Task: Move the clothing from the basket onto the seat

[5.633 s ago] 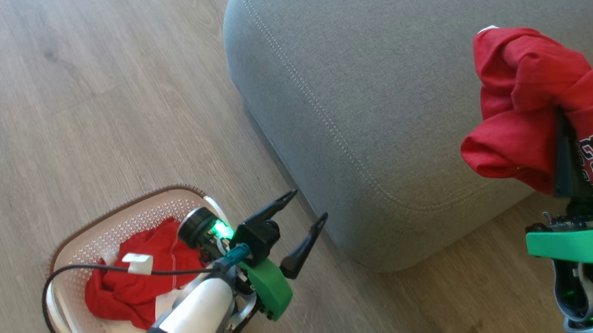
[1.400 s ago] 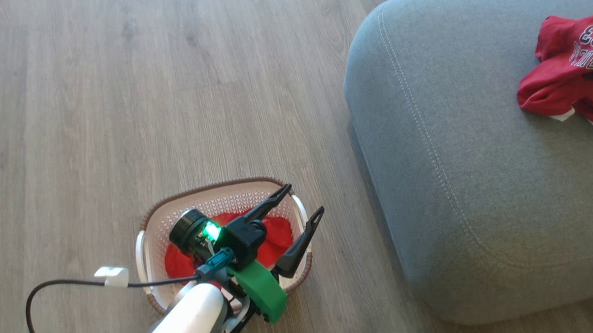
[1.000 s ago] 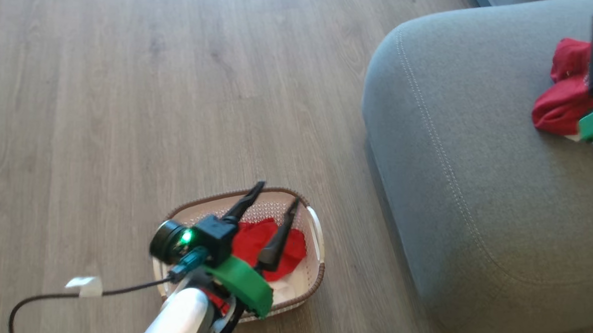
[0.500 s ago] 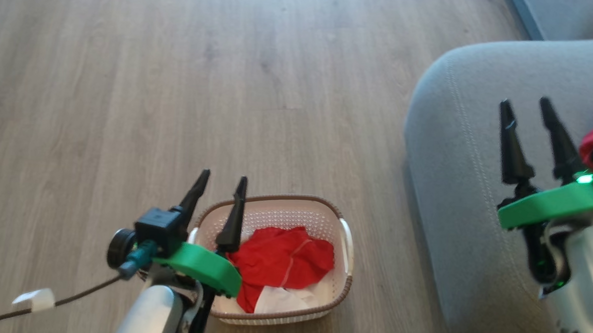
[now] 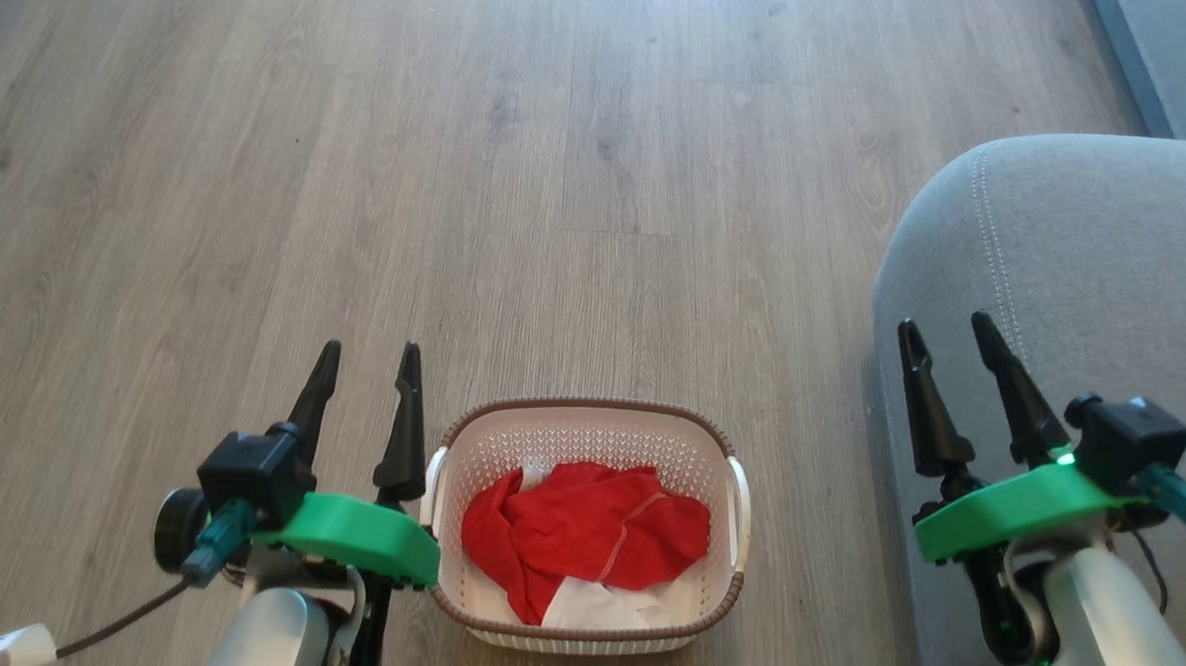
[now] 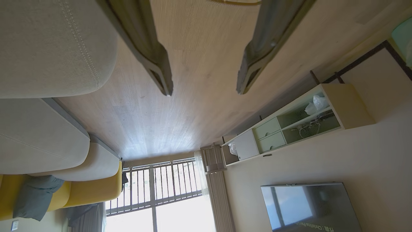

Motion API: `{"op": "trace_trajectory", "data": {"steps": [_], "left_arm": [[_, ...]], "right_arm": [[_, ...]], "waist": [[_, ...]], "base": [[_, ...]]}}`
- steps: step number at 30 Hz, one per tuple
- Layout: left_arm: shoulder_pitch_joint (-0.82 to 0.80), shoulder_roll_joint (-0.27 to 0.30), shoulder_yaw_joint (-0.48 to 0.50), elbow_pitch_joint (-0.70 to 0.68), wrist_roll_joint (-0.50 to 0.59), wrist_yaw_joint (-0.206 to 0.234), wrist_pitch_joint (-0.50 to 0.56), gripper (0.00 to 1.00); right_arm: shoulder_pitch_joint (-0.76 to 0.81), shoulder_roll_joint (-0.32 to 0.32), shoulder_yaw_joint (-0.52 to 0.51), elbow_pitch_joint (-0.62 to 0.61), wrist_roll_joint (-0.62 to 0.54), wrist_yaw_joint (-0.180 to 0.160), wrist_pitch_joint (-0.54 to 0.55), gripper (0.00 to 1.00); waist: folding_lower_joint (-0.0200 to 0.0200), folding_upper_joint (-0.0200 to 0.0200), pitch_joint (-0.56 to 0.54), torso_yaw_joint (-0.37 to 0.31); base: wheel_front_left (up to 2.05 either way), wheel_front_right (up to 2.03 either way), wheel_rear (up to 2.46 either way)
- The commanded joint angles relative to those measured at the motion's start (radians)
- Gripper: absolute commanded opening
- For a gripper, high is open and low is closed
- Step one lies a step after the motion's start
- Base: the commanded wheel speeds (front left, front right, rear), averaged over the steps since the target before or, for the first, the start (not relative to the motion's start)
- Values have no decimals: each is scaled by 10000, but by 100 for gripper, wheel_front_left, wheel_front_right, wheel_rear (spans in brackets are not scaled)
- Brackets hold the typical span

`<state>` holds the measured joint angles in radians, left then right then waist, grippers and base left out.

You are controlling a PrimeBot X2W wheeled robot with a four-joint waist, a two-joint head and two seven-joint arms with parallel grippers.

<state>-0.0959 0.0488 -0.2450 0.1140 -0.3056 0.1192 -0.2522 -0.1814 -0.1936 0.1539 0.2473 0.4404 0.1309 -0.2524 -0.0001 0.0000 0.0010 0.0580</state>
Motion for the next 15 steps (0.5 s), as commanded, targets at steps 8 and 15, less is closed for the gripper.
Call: {"op": "trace_trajectory", "data": {"steps": [8, 15], "left_arm": [[178, 14, 469, -14, 151, 445, -95, 100], [338, 14, 788, 39, 293, 690, -95, 100]], "right_arm": [[672, 574, -519, -501, -1034, -2, -93, 100], [1177, 1099, -922, -781, -1305, -2, -93, 100]], "waist": [[1, 0, -16, 21], [1, 0, 29, -71]], "base": [[0, 0, 0], [0, 0, 0]]}}
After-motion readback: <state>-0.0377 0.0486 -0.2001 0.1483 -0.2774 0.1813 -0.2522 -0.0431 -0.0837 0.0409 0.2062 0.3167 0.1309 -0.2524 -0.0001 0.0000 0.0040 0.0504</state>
